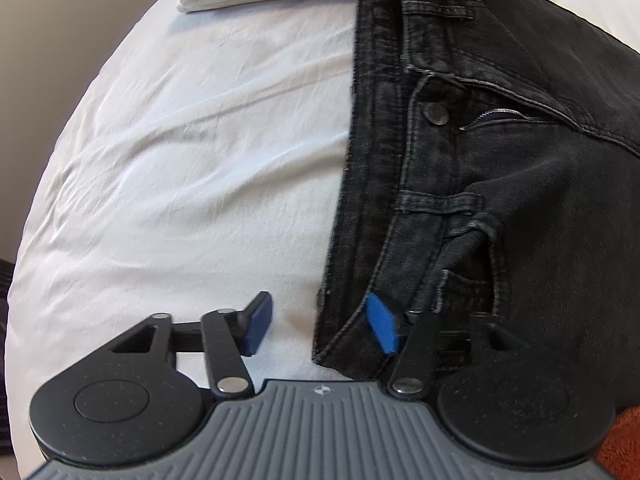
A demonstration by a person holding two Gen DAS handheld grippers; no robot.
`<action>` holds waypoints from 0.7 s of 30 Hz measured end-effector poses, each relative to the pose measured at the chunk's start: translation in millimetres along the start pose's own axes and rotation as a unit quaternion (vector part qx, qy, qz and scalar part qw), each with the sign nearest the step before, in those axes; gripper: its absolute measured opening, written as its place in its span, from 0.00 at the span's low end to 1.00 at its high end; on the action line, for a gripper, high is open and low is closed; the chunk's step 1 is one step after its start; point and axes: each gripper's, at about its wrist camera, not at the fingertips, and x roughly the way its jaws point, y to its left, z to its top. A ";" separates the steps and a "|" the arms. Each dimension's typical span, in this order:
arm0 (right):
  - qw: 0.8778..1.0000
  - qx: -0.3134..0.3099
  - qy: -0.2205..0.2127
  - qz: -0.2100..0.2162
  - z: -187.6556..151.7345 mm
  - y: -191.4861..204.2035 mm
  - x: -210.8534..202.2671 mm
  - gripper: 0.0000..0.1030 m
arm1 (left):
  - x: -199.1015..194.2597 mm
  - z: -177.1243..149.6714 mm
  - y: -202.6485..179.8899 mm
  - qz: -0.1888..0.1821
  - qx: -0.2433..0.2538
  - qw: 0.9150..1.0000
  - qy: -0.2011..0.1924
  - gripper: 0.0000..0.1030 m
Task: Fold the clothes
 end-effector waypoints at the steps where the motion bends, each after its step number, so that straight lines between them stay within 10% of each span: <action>1: 1.000 0.004 -0.019 0.007 3.4 1.4 -12.8 0.15 | -0.7 0.0 -1.7 -0.001 0.006 1.000 -0.001 0.49; 10: 0.987 0.039 -0.147 0.043 35.5 14.0 -153.2 0.14 | -1.9 -1.2 -5.7 -0.002 0.032 0.999 -0.006 0.34; 21: 0.996 0.025 -0.083 0.013 -8.2 19.8 -191.9 0.14 | 2.0 0.2 2.2 -0.007 0.036 0.999 -0.007 0.34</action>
